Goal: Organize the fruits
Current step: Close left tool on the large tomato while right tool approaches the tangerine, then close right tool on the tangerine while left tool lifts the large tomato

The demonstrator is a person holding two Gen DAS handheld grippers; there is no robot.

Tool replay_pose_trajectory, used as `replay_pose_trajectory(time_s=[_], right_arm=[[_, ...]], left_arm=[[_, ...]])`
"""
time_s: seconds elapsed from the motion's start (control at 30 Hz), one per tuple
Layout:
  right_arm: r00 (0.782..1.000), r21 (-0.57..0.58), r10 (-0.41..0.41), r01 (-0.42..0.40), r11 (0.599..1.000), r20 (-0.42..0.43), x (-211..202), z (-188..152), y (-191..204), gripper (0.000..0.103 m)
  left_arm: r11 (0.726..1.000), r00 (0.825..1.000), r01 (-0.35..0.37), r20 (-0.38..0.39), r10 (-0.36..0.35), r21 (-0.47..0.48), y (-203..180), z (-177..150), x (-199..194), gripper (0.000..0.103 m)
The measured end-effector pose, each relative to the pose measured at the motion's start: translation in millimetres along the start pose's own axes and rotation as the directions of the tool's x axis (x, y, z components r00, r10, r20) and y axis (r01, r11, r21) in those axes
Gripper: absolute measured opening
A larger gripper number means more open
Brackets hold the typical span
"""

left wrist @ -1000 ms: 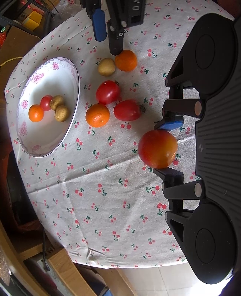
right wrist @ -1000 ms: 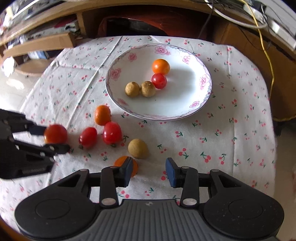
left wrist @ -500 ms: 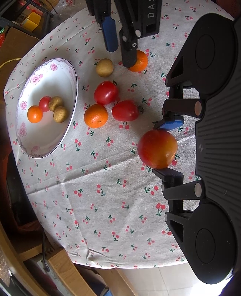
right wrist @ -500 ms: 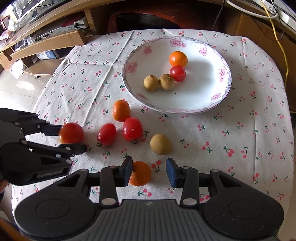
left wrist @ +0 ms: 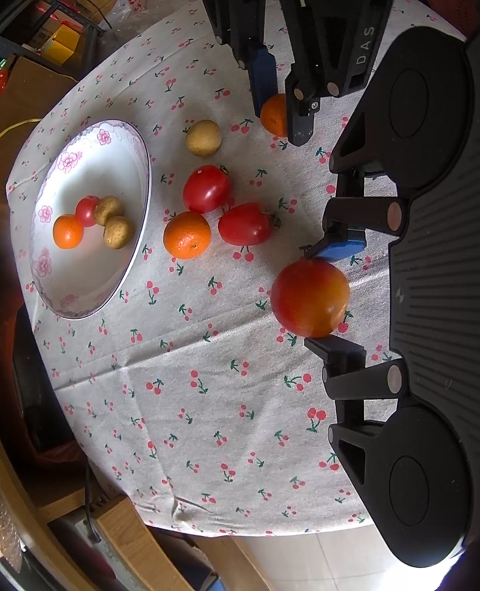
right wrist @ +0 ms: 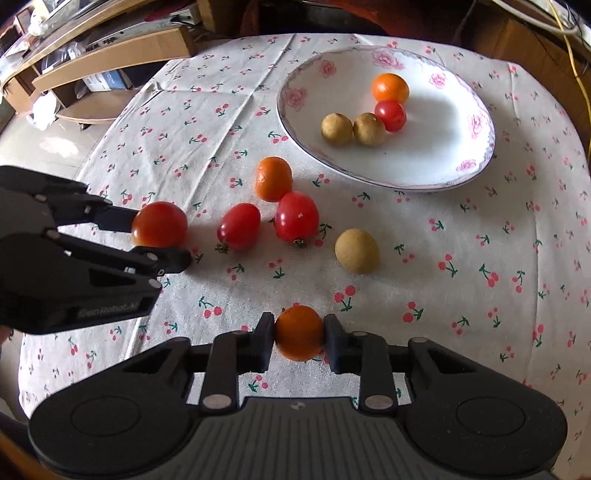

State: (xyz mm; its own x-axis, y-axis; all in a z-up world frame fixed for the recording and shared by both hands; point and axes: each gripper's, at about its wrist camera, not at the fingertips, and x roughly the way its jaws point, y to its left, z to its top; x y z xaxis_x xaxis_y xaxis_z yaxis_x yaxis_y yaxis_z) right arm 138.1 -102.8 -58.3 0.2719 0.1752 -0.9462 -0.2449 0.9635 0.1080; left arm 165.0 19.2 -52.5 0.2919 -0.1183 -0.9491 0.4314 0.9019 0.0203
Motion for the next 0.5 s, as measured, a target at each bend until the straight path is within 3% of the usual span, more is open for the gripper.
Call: replay_pose_trajectory(time_s=[0.23,0.37,0.5], right_arm=[[0.999,-0.032,-0.042,0.043,0.999,0.013,-4.1,-6.3,0.5,0.029],[0.999,-0.023,-0.048,0.048,0.999,0.013,-5.1,-9.7,-2.2,0.029],[0.999,-0.011,-0.040,0.040,0.999,0.012,-4.6,-9.5,-3.9,0.029]], left_arm=[[1.000,1.000,0.000,-0.001,0.000,-0.014,0.2,0.5,-0.8,0.054],[1.000,1.000,-0.002,-0.001,0.002,-0.024,-0.8,2.2,0.4,0.061],[1.000,1.000,-0.014,0.007,0.014,-0.012,-3.8,1.6,1.8,0.061]])
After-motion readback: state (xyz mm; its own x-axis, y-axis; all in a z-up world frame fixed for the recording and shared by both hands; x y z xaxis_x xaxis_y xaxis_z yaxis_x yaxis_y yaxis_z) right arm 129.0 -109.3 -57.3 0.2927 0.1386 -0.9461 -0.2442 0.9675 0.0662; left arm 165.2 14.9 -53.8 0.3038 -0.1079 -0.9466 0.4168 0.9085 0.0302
